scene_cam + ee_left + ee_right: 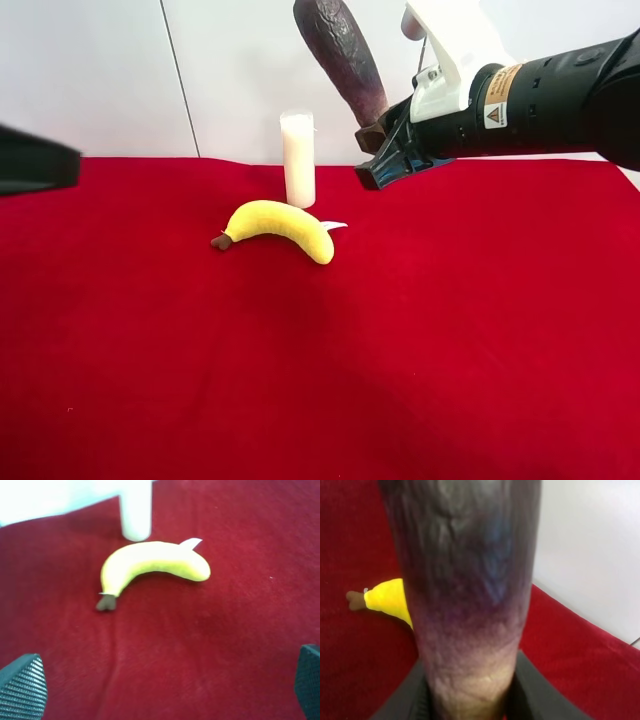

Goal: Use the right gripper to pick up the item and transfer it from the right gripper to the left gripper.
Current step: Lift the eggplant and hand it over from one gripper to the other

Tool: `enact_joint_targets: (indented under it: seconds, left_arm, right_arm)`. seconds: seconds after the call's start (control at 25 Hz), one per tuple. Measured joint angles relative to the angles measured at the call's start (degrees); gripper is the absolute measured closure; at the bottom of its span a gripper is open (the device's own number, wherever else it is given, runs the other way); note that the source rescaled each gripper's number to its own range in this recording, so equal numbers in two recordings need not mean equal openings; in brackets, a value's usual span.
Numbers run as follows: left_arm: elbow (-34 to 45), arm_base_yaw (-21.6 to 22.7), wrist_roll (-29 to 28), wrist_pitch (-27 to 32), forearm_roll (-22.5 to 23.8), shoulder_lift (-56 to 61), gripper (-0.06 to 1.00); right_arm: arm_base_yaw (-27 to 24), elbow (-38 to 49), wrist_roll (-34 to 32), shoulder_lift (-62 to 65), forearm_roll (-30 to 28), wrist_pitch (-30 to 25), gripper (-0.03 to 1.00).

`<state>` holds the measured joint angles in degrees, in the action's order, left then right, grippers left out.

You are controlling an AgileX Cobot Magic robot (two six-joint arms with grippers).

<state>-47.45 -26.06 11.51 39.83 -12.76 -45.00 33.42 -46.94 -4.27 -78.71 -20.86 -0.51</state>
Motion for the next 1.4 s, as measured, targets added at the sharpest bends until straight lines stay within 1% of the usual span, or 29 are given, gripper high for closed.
enact_joint_targets:
  seconds: [0.12,0.28,0.52,0.88,0.96,1.08,1.2,1.4]
  left_arm:
    - [-3.74,-3.71,-0.04,-1.38,1.98,-4.72,-0.06]
    - [-7.04,-6.9,-0.46,-2.64,2.37,-10.11,-0.06]
    - [-10.55,-8.82,-1.64,-4.89,2.56,-16.7,-0.06]
    - [-20.28,-13.3,-2.65,-6.23,4.43,-24.61,-0.06]
    - [-21.4,-14.13,-2.65,-7.85,5.29,-26.51,-0.06]
    - [-21.77,-15.24,-2.53,-11.81,5.82,-28.62,-0.06]
    - [-21.77,-15.63,-1.23,-16.16,5.96,-30.32,-0.06]
    - [-21.77,-16.23,1.88,-21.29,6.13,-32.65,-0.06]
  right_arm:
    - [0.0,0.0,0.0,0.0,0.0,0.0,0.97]
    - [0.0,0.0,0.0,0.0,0.0,0.0,0.97]
    - [0.0,0.0,0.0,0.0,0.0,0.0,0.97]
    - [0.0,0.0,0.0,0.0,0.0,0.0,0.97]
    - [0.0,0.0,0.0,0.0,0.0,0.0,0.97]
    - [0.0,0.0,0.0,0.0,0.0,0.0,0.97]
    - [0.0,0.0,0.0,0.0,0.0,0.0,0.97]
    - [0.0,0.0,0.0,0.0,0.0,0.0,0.97]
